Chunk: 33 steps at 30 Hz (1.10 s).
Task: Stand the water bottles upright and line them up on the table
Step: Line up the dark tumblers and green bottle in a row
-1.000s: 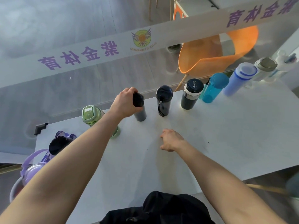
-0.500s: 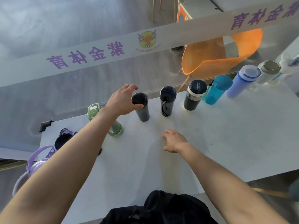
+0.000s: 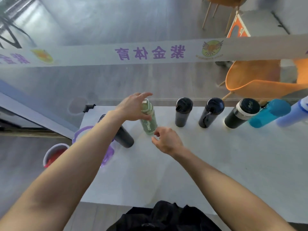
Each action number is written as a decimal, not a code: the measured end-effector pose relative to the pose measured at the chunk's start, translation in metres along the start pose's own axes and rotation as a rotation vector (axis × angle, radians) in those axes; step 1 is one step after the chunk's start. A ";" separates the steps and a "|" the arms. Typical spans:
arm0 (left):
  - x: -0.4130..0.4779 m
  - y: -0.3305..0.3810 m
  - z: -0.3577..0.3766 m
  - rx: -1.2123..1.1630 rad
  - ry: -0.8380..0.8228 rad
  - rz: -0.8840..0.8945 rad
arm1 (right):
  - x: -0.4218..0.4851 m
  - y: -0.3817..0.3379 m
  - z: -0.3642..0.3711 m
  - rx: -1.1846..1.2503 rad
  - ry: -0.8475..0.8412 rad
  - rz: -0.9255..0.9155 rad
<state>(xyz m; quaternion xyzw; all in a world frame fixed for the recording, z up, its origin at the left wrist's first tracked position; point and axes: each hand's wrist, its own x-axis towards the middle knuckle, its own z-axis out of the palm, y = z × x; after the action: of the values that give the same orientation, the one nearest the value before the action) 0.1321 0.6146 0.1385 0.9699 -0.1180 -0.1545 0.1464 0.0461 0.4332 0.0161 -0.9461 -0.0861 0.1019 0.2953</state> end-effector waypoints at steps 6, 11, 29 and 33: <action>0.005 -0.033 -0.002 -0.064 0.088 0.000 | -0.003 -0.024 0.022 -0.027 -0.018 -0.058; -0.008 -0.083 -0.014 -0.106 0.159 -0.028 | 0.009 -0.069 0.037 -0.009 0.012 -0.069; 0.025 -0.124 -0.028 -0.152 0.168 0.076 | 0.070 -0.089 0.006 0.045 0.259 0.193; 0.034 -0.109 -0.018 -0.119 0.134 0.094 | 0.088 -0.053 -0.036 0.033 0.244 0.244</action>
<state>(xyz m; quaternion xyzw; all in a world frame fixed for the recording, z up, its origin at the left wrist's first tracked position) 0.1895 0.7111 0.1106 0.9610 -0.1440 -0.0888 0.2186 0.1346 0.4763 0.0629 -0.9498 0.0674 0.0226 0.3045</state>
